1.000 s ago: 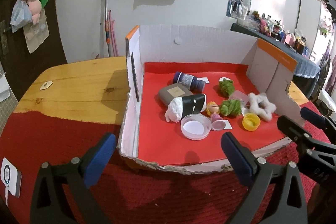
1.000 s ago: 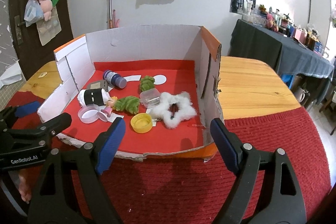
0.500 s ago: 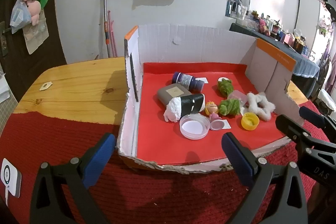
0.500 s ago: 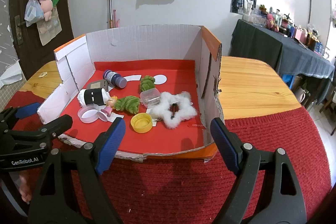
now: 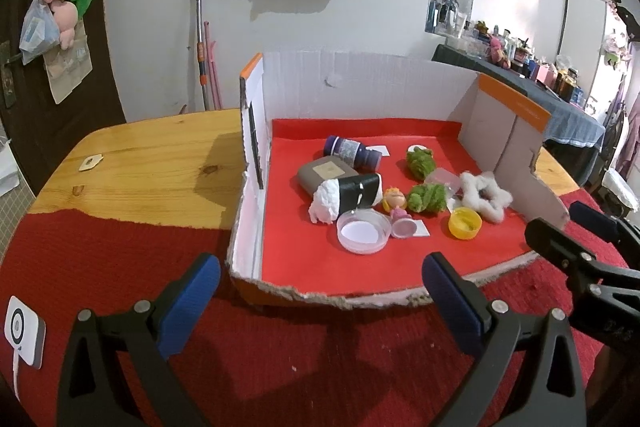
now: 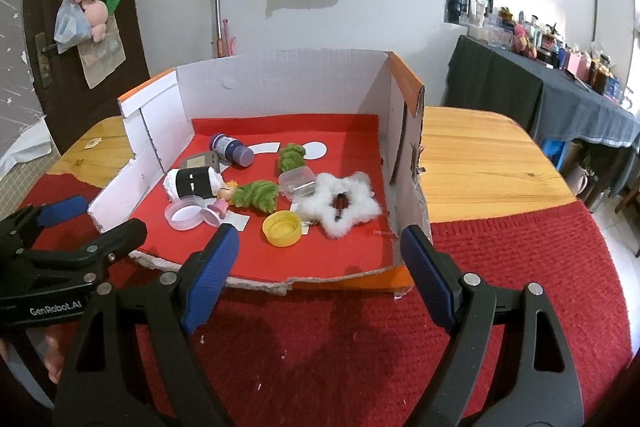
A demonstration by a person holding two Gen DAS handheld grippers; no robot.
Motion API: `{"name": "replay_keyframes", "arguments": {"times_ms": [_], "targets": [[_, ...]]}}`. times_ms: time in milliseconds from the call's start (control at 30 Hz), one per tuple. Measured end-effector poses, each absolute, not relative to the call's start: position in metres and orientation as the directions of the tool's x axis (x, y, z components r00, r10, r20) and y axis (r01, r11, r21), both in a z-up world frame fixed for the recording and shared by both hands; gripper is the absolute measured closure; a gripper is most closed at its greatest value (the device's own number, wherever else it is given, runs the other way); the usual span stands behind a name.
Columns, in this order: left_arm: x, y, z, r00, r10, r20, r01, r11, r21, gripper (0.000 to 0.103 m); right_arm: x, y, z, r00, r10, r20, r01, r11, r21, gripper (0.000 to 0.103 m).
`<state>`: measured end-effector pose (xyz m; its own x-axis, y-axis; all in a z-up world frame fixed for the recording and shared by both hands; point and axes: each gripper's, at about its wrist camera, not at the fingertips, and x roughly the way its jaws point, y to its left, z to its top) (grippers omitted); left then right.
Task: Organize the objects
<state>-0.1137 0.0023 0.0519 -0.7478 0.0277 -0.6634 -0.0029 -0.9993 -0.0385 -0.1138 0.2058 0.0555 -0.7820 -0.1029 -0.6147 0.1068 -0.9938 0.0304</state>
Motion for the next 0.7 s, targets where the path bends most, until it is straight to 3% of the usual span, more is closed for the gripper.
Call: {"name": "replay_keyframes", "arguments": {"times_ms": [67,700], "targets": [[-0.109,0.002,0.051,-0.746,0.029,-0.666,-0.002,-0.999,-0.041,0.0,-0.108,0.206,0.058,-0.786,-0.104,-0.61,0.109,-0.994,0.029,0.011],[-0.073,0.004,0.032,-0.705,0.048,-0.708,-0.025,-0.999,-0.043,0.0,-0.071,0.209,0.046,-0.768,-0.068,-0.637,0.101,-0.995,-0.015,0.0]]}}
